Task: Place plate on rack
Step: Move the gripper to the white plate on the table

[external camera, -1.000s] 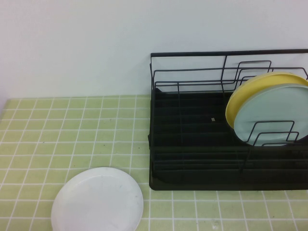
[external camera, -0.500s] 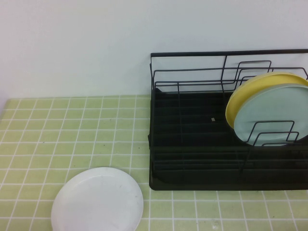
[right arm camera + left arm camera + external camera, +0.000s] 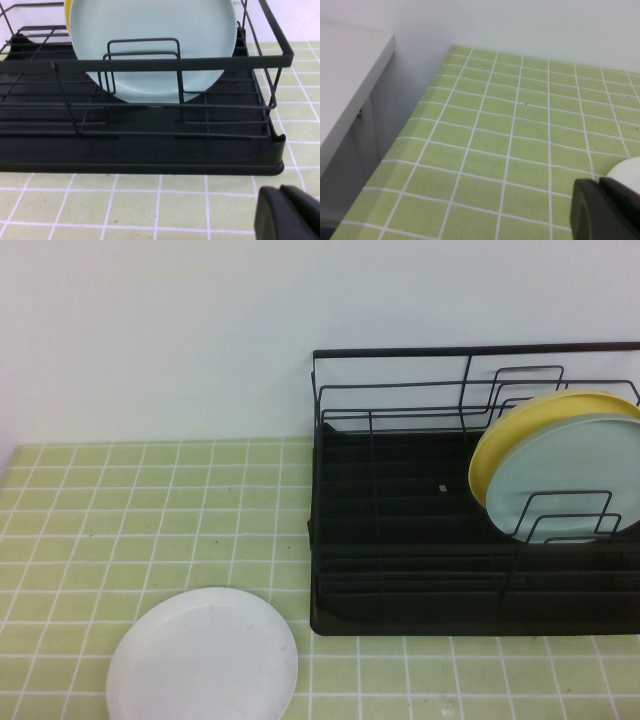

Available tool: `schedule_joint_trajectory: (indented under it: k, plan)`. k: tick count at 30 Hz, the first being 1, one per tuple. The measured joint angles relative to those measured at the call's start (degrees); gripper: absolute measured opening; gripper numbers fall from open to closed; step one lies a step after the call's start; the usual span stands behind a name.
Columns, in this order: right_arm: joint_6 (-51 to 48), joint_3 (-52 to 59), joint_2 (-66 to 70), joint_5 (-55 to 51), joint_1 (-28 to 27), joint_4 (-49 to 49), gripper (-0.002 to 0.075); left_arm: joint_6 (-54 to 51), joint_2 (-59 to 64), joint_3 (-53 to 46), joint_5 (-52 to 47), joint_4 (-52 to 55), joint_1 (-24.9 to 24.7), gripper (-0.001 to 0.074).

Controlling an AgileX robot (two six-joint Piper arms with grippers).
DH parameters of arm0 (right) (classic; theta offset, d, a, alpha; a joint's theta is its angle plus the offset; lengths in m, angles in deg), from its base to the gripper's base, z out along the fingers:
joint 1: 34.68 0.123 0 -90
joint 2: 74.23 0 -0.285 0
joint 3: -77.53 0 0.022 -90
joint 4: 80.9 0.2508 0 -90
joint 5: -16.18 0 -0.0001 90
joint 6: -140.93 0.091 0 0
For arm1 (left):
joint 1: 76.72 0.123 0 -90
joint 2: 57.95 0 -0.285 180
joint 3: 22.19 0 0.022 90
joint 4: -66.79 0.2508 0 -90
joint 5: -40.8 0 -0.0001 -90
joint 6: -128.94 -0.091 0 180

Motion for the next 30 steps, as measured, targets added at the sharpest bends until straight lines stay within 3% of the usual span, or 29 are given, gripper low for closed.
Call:
schedule_joint_trajectory:
  k: [15, 18, 26, 30]
  plan:
    - [1.1, 0.0, 0.0, 0.1, 0.0, 1.9, -0.0003, 0.0, 0.0, 0.0, 0.5, -1.4, 0.0, 0.0000]
    - [4.8, 0.0, 0.0, 3.0, 0.0, 10.9, -0.0003, 2.3, 0.0, 0.0, 3.6, -10.2, 0.0, 0.0000]
    - [4.6, 0.0, 0.0, 17.0, 0.0, 35.5, -0.0003, 5.3, 0.0, 0.0, 16.4, -45.5, 0.0, 0.0000]
    - [1.7, 0.0, 0.0, 18.3, 0.0, 37.0, -0.0003, 5.3, 0.0, 0.0, 16.4, -54.3, 0.0, 0.0000]
